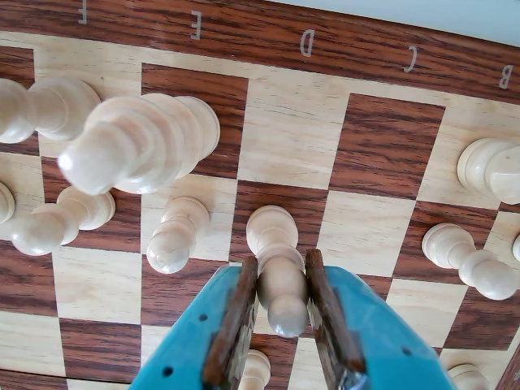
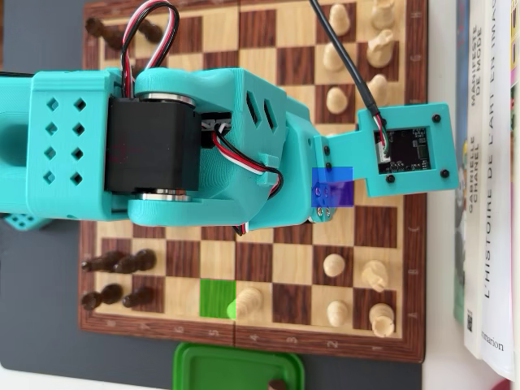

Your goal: Play chess

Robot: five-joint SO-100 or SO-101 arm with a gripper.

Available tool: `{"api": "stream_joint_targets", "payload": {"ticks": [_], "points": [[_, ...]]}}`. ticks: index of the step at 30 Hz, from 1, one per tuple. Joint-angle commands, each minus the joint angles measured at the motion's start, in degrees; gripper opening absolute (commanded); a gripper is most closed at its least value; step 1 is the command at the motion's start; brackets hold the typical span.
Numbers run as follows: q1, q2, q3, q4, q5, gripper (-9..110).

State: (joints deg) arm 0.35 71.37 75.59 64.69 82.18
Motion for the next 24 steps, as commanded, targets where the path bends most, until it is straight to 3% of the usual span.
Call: {"api": "stream_joint_targets", "payload": {"ticks": [1,24], "points": [[0.2,0.6,-2.0,0.0,-0.4,9],[0.5,6.1,-2.0,0.0,-0.4,7]]}}
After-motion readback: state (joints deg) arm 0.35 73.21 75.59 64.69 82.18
